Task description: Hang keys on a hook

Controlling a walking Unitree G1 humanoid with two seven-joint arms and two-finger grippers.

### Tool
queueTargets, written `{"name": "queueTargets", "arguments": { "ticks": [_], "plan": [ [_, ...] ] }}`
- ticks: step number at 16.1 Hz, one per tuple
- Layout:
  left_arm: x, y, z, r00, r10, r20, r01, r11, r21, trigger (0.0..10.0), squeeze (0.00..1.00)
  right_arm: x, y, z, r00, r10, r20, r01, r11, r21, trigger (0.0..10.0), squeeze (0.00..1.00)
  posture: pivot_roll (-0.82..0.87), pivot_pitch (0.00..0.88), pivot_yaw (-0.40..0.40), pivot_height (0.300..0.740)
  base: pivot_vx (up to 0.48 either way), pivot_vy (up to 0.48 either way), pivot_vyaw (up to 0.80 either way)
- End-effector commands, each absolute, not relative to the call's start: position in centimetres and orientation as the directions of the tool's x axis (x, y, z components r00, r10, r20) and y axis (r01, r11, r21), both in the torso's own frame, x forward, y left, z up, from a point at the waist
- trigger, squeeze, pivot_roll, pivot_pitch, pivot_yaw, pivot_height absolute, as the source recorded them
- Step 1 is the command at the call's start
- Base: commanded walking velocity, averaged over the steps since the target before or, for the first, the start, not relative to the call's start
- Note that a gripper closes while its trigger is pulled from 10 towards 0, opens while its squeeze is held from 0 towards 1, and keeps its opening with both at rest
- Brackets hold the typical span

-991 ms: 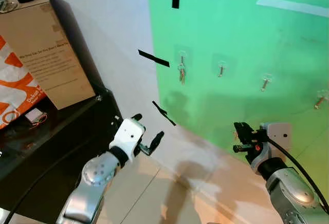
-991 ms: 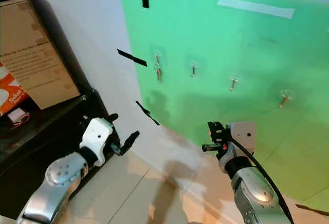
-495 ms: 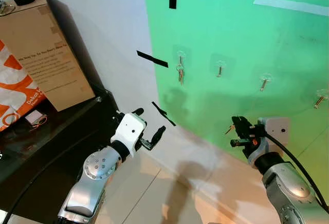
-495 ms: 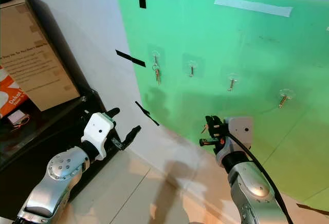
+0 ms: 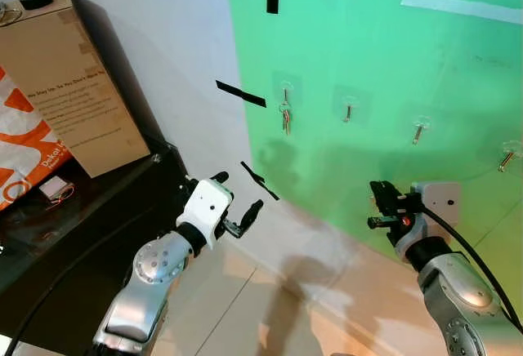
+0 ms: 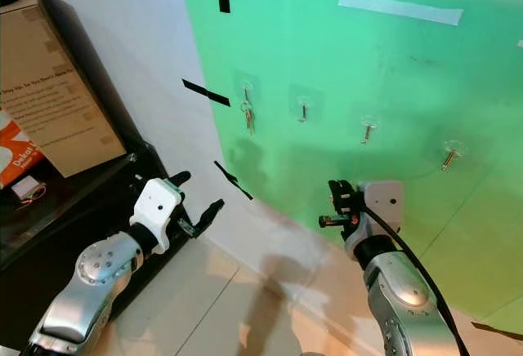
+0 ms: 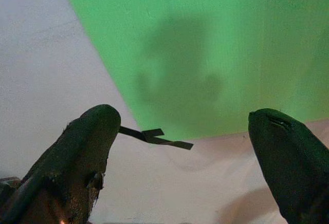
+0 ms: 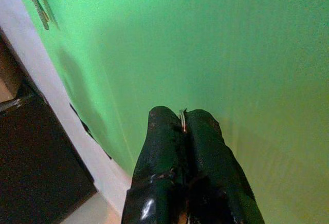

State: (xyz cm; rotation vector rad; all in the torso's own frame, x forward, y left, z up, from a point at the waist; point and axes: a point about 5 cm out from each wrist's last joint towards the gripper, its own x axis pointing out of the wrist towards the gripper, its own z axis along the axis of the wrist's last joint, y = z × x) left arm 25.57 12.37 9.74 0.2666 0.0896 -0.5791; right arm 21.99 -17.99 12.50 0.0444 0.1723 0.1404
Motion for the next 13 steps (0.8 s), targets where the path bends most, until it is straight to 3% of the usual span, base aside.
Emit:
{"name": "queueTargets", "arguments": {
  "ticks": [1, 13],
  "plan": [
    [25.9, 12.6, 9.9, 0.837, -0.526, -0.152, 0.548, 0.803, 0.233, 10.0, 0.00, 22.0, -17.9, 12.7, 0.979, 0.138, -0.148, -0.131, 0.990, 0.060, 10.0, 0.00, -0.16, 0.000, 0.127, 0.740, 0.000, 0.000, 0.00],
    [26.2, 12.4, 9.8, 0.861, -0.494, -0.123, 0.509, 0.831, 0.225, 10.0, 0.00, 23.5, -18.2, 13.2, 0.978, 0.162, -0.130, -0.158, 0.987, 0.038, 10.0, 0.00, -0.15, 0.000, 0.063, 0.740, 0.000, 0.000, 0.00]
  ]
}}
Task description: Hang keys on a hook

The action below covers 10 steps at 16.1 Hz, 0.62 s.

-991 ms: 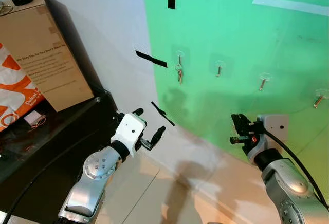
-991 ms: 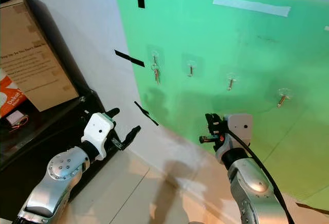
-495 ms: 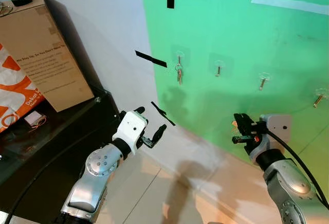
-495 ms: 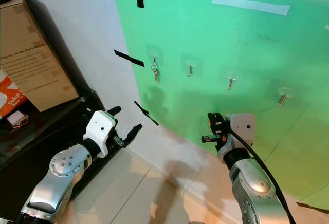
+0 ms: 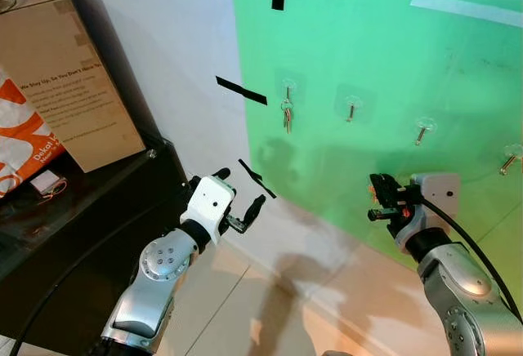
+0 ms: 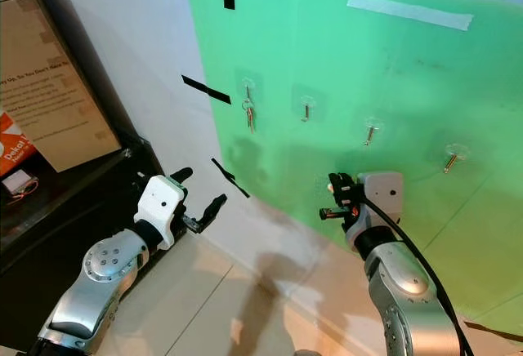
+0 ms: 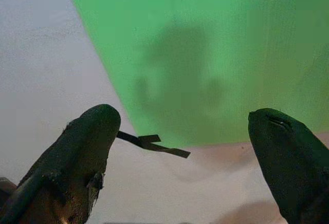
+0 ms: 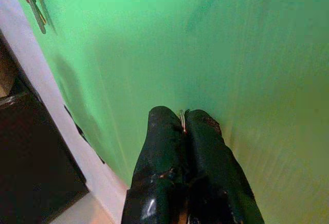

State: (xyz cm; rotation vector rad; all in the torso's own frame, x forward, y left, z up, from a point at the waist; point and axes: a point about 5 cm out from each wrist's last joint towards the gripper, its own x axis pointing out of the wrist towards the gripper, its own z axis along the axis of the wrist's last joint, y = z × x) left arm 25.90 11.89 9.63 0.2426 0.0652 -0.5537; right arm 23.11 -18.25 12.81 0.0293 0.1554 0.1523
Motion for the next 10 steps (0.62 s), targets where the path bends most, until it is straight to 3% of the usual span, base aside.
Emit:
{"name": "queueTargets", "arguments": {
  "ticks": [1, 7, 10],
  "plan": [
    [26.23, 12.36, 9.83, 0.862, -0.493, -0.121, 0.508, 0.831, 0.226, 10.0, 0.00, 23.57, -18.17, 13.20, 0.978, 0.162, -0.130, -0.159, 0.987, 0.039, 10.0, 0.00, -0.15, 0.000, 0.063, 0.740, 0.000, 0.000, 0.00],
    [26.79, 11.52, 10.00, 0.865, -0.493, -0.094, 0.502, 0.840, 0.206, 10.0, 0.00, 23.80, -18.26, 13.35, 0.985, 0.130, -0.116, -0.127, 0.991, 0.033, 10.0, 0.00, -0.17, 0.000, 0.077, 0.740, 0.000, 0.000, 0.00],
    [26.75, 12.47, 9.91, 0.899, -0.431, -0.085, 0.439, 0.876, 0.201, 10.0, 0.00, 23.83, -17.57, 13.21, 0.982, 0.145, -0.122, -0.142, 0.989, 0.034, 10.0, 0.00, -0.14, 0.000, 0.031, 0.740, 0.000, 0.000, 0.00]
  ]
}}
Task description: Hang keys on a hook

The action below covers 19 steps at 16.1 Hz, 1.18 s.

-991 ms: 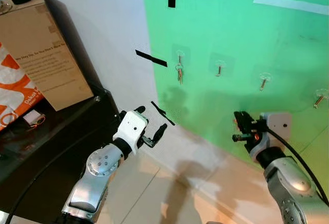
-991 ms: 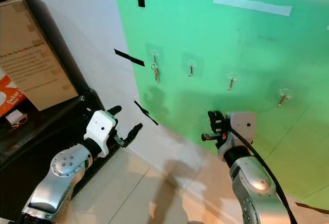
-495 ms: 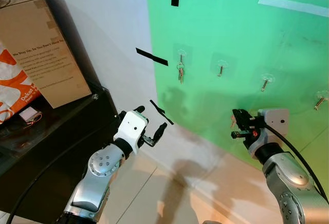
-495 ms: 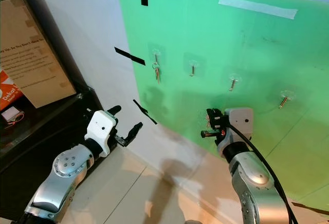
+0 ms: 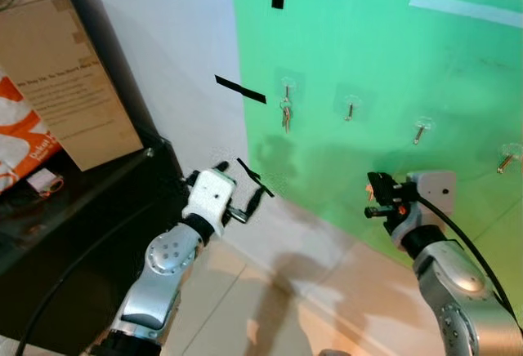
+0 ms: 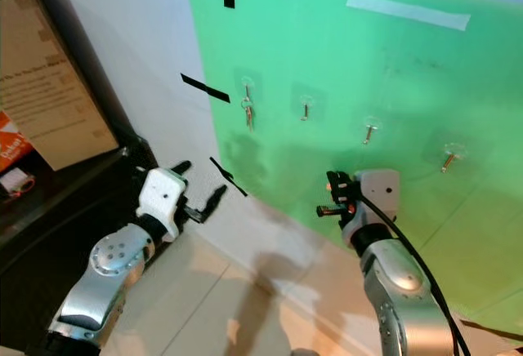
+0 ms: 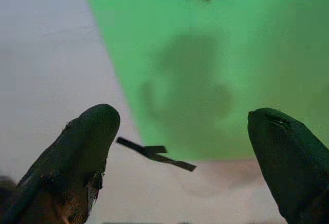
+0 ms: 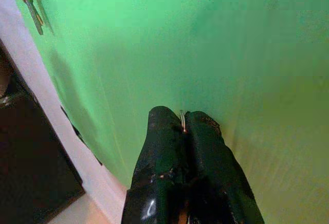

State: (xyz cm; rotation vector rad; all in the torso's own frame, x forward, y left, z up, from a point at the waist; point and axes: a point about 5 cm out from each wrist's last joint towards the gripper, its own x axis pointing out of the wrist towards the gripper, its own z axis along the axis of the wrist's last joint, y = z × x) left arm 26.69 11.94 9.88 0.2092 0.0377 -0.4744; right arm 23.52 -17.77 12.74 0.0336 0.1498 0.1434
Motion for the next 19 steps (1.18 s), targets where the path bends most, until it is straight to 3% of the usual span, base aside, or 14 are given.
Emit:
{"name": "queueTargets", "arguments": {
  "ticks": [1, 4, 7, 9, 12, 15, 17, 18, 19],
  "plan": [
    [26.4, 12.8, 9.8, 0.907, -0.412, -0.089, 0.422, 0.883, 0.207, 10.0, 0.00, 23.9, -17.3, 13.0, 0.978, 0.165, -0.131, -0.160, 0.986, 0.043, 10.0, 0.00, -0.11, 0.000, 0.015, 0.740, 0.000, 0.000, 0.00],
    [25.4, 14.6, 9.6, 0.916, -0.386, -0.111, 0.402, 0.887, 0.227, 10.0, 0.00, 24.8, -15.4, 12.1, 0.963, 0.225, -0.150, -0.223, 0.974, 0.025, 10.0, 0.00, -0.10, 0.000, 0.041, 0.740, 0.000, 0.000, 0.00],
    [25.2, 14.5, 9.8, 0.900, -0.420, -0.114, 0.435, 0.869, 0.234, 10.0, 0.00, 25.0, -14.9, 12.3, 0.963, 0.228, -0.143, -0.227, 0.974, 0.019, 10.0, 0.00, -0.08, 0.000, 0.031, 0.740, 0.000, 0.000, 0.00],
    [24.6, 14.7, 9.9, 0.909, -0.401, -0.115, 0.417, 0.875, 0.247, 10.0, 0.00, 24.8, -13.9, 12.4, 0.933, 0.331, -0.142, -0.331, 0.943, 0.026, 10.0, 0.00, -0.05, 0.000, 0.006, 0.740, 0.000, 0.000, 0.00],
    [23.5, 14.3, 9.9, 0.890, -0.441, -0.116, 0.456, 0.860, 0.229, 10.0, 0.00, 24.7, -14.1, 13.6, 0.931, 0.357, -0.079, -0.356, 0.934, 0.024, 10.0, 0.00, -0.05, 0.000, 0.009, 0.740, 0.000, 0.000, 0.00],
    [23.4, 13.0, 10.5, 0.836, -0.541, -0.095, 0.548, 0.812, 0.201, 10.0, 0.00, 24.7, -14.8, 15.0, 0.938, 0.343, -0.045, -0.342, 0.939, 0.025, 10.0, 0.00, -0.05, 0.000, -0.001, 0.740, 0.000, 0.000, 0.00],
    [22.8, 11.8, 11.2, 0.731, -0.676, -0.098, 0.681, 0.713, 0.164, 10.0, 0.00, 24.0, -14.7, 16.5, 0.933, 0.360, -0.010, -0.357, 0.928, 0.104, 10.0, 0.00, -0.07, 0.000, 0.006, 0.740, 0.000, 0.000, 0.00],
    [22.3, 11.5, 10.8, 0.663, -0.734, -0.145, 0.748, 0.645, 0.154, 10.0, 0.00, 23.2, -14.5, 16.8, 0.914, 0.405, -0.002, -0.396, 0.893, 0.213, 10.0, 0.00, -0.09, 0.000, 0.013, 0.740, 0.000, 0.000, 0.00],
    [22.2, 11.5, 10.8, 0.653, -0.742, -0.152, 0.757, 0.635, 0.151, 10.0, 0.00, 23.0, -14.5, 16.9, 0.912, 0.410, 0.002, -0.400, 0.888, 0.227, 10.0, 0.00, -0.09, 0.000, 0.013, 0.740, 0.000, 0.000, 0.00]
  ]
}}
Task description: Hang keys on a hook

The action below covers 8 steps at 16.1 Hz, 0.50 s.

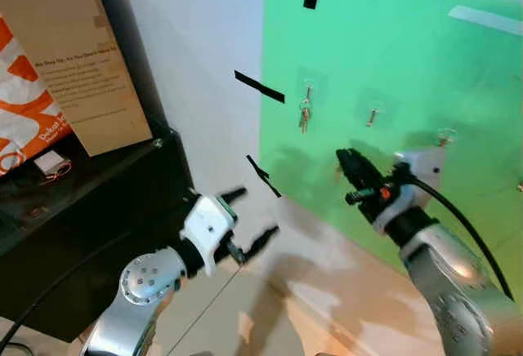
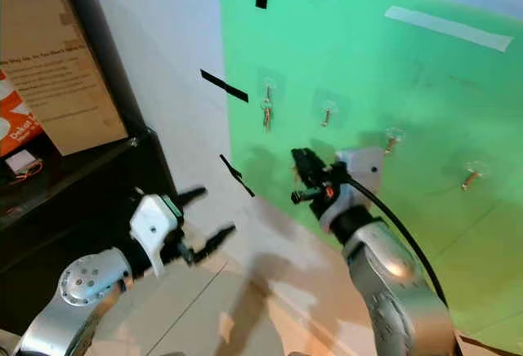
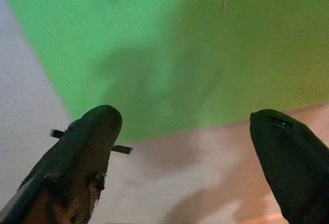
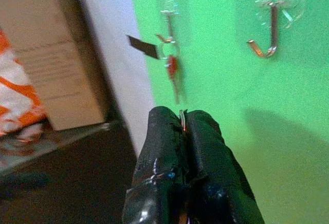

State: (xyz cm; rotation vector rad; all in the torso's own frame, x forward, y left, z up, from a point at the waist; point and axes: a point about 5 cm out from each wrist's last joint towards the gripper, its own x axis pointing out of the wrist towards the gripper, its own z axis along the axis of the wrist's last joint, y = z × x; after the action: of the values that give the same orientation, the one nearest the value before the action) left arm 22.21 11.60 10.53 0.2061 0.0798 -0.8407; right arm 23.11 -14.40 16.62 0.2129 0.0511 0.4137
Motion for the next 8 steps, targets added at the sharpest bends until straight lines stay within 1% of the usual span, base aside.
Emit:
{"name": "queueTargets", "arguments": {
  "ticks": [1, 2, 5, 8],
  "plan": [
    [22.1, 11.5, 10.9, 0.635, -0.757, -0.156, 0.773, 0.618, 0.143, 10.0, 0.00, 22.8, -14.4, 17.2, 0.910, 0.415, 0.010, -0.403, 0.876, 0.264, 10.0, 0.00, -0.10, 0.000, 0.020, 0.740, 0.000, 0.000, 0.00],
    [21.8, 11.5, 11.1, 0.609, -0.777, -0.160, 0.793, 0.595, 0.133, 10.0, 0.00, 22.4, -14.3, 17.8, 0.906, 0.422, 0.023, -0.408, 0.859, 0.308, 10.0, 0.00, -0.11, 0.000, 0.030, 0.740, 0.000, 0.000, 0.00],
    [21.7, 10.8, 11.9, 0.582, -0.801, -0.144, 0.813, 0.570, 0.119, 10.0, 0.00, 22.3, -14.5, 19.6, 0.907, 0.417, 0.066, -0.410, 0.835, 0.368, 10.0, 0.00, -0.12, 0.000, 0.029, 0.740, 0.000, 0.000, 0.00],
    [21.6, 10.3, 12.4, 0.558, -0.819, -0.130, 0.830, 0.548, 0.106, 10.0, 0.00, 22.9, -14.5, 20.8, 0.906, 0.414, 0.089, -0.414, 0.821, 0.394, 10.0, 0.00, -0.12, 0.000, 0.020, 0.740, 0.000, 0.000, 0.00]
  ]
}}
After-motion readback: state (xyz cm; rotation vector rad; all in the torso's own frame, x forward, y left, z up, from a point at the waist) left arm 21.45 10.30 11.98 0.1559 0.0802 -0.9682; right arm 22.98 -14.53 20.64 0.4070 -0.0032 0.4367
